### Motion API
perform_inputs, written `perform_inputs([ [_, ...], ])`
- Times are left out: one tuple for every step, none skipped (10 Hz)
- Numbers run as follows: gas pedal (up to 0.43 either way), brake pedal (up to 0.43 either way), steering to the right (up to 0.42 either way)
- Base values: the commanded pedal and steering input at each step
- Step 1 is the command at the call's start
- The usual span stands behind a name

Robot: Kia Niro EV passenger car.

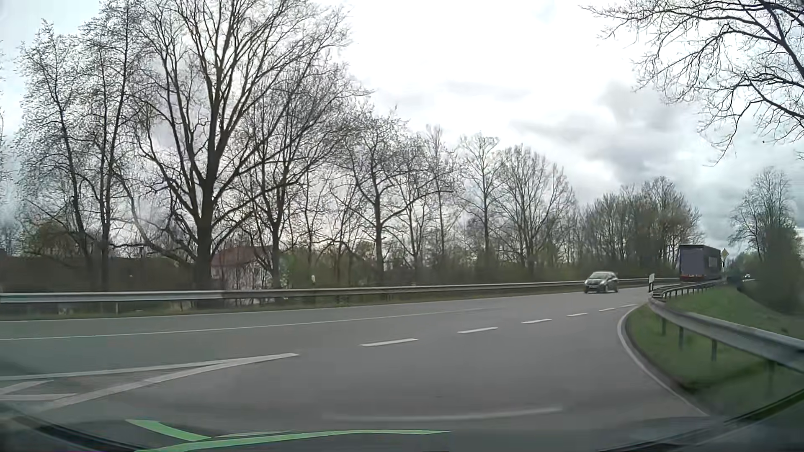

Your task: Follow the waypoints while adhering to traffic rules and regulations

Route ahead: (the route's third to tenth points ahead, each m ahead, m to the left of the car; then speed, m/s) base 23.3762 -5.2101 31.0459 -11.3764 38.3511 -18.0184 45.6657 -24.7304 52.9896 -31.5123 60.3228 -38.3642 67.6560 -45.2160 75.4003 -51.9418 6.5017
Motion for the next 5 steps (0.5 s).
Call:
perform_inputs([
  [0.26,0.0,0.129],
  [0.26,0.0,0.13],
  [0.268,0.0,0.13],
  [0.268,0.0,0.132],
  [0.268,0.0,0.134],
])
